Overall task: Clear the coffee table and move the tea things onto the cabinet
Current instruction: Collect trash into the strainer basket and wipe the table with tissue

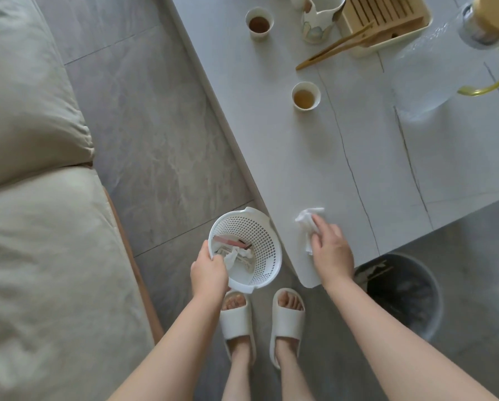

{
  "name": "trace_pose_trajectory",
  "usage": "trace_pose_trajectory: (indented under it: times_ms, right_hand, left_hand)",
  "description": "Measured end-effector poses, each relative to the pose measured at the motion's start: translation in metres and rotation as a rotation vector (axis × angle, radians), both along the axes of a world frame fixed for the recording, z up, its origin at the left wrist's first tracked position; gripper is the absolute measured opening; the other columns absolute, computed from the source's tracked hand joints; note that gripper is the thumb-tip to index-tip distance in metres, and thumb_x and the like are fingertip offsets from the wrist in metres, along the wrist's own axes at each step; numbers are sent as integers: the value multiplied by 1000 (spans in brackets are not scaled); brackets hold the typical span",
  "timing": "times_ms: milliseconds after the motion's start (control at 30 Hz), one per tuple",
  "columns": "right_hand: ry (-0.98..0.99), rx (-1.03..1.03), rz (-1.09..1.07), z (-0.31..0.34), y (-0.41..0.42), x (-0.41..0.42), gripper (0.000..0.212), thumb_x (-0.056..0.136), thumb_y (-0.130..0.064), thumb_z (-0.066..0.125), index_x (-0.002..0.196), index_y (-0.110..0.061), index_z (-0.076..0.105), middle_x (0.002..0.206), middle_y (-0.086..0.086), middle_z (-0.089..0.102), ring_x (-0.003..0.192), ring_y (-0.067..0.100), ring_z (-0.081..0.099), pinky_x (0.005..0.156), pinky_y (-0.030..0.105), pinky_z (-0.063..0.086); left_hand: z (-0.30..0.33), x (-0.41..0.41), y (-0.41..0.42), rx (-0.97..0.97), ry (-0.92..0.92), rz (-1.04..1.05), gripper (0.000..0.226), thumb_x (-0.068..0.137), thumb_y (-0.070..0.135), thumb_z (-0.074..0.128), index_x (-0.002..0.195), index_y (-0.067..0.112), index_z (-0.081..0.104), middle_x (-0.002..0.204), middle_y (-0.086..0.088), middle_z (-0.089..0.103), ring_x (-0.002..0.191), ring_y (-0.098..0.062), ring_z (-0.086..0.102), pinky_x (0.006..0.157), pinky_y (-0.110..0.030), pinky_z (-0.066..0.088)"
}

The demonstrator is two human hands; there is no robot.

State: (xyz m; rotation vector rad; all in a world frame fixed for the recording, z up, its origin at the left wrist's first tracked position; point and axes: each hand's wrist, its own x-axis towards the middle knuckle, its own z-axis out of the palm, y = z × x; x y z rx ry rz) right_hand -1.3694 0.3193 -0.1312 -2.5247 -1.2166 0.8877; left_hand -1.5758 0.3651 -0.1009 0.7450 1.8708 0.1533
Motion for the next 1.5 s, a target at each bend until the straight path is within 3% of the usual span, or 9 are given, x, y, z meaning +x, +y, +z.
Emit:
trace_pose_trajectory:
  times_ms: [233,433,533,633,733,900,1133,1300,1500]
  right_hand:
    - [295,-210,119,27,5,-67,30,90,-19,47,120,-23,53,114,3,63,101,26,58,78,35,48]
    - [338,-113,262,95,-2,-80,31,93,-33,50,119,-19,58,123,-4,58,113,17,49,96,28,40]
    - [227,40,121,140,-6,-73,28,91,-20,53,119,-17,59,122,-1,58,113,17,46,95,22,34]
    - [217,82,-41,191,-10,-60,39,90,-16,56,128,-13,50,127,3,52,116,19,46,98,27,36]
    - [398,76,-209,244,-10,-50,39,90,-22,57,127,-15,49,121,2,57,109,16,53,96,32,45]
    - [651,236,-456,316,-16,-34,35,92,-19,54,126,-23,50,116,0,59,100,15,60,71,26,57]
    - [756,463,-757,390,-53,20,36,90,-9,54,122,-26,55,107,-5,60,94,16,60,58,26,57]
    - [800,605,-901,421,-112,76,35,88,-5,54,115,-27,57,105,-3,64,95,21,63,63,36,60]
    - [788,728,-1009,437,-206,162,33,88,-2,54,113,-24,57,104,-2,66,94,24,65,65,36,60]
  left_hand:
    - [30,-12,-5,-16,-39,-30,49,81,4,34,111,31,61,103,-6,67,97,-35,61,81,-52,55]
    - [87,-29,-7,-12,-110,23,54,78,1,35,101,40,64,96,0,68,92,-30,65,74,-51,58]
    - [129,-30,0,31,-153,52,53,78,3,38,90,47,65,82,11,68,81,-21,65,73,-48,59]
    - [177,-26,7,97,-207,30,53,79,3,40,111,38,64,89,7,69,86,-22,65,71,-46,59]
    - [228,-19,12,130,-272,52,55,78,2,41,101,45,66,81,7,67,74,-16,65,46,-31,54]
    - [299,8,10,160,-414,47,55,78,1,42,85,48,68,68,14,71,63,-16,68,53,-38,57]
    - [371,76,0,169,-524,-98,42,84,1,46,110,29,63,105,-8,66,96,-35,66,65,-55,58]
    - [402,147,-38,167,-573,-262,36,90,7,49,117,29,56,97,4,63,82,-14,62,45,-26,53]
    - [427,248,-123,199,-597,-371,34,97,18,47,131,20,50,120,-10,60,95,-24,61,60,-36,57]
